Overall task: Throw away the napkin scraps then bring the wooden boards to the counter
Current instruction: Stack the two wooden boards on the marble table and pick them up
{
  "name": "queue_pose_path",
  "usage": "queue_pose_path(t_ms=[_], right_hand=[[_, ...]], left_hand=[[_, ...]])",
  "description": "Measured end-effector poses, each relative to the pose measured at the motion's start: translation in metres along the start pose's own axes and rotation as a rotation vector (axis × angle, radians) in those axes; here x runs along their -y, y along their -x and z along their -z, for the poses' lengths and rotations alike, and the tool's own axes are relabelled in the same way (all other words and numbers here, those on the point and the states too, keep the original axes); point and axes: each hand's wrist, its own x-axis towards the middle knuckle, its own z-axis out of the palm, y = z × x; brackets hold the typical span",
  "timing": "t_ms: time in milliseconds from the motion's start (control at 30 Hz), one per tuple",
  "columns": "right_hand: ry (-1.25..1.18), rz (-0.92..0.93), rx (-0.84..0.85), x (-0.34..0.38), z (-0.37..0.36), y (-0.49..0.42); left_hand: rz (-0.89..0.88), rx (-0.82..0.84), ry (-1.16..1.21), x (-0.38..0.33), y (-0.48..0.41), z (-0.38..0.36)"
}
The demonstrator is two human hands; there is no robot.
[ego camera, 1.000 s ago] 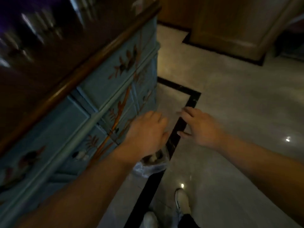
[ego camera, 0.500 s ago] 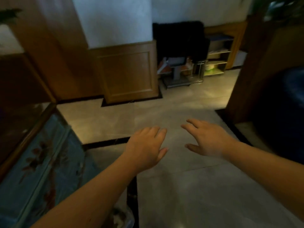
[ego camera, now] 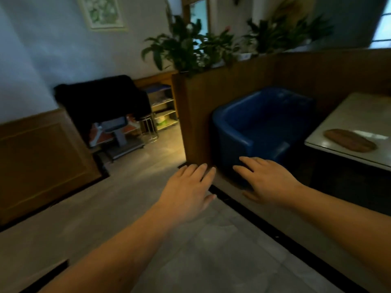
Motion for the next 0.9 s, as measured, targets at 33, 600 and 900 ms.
queue_pose_path(t_ms=[33, 600, 900], right_hand=[[0.013, -0.045, 0.018, -0.023, -0.002, 0.010], [0.104, -0.600, 0.075, -0.257, -0.048, 0.084], [0.104, -0.887, 0.045, -0.341, -0.051, 0.069]], left_hand=[[-0.027, -0.007, 0.017, -0.013, -0.023, -0.006], [-0.466, -0.127, 0.228, -0.143, -0.308, -0.082], [-0.647, -0.213, 0.291, -0.155, -0.452, -0.099]])
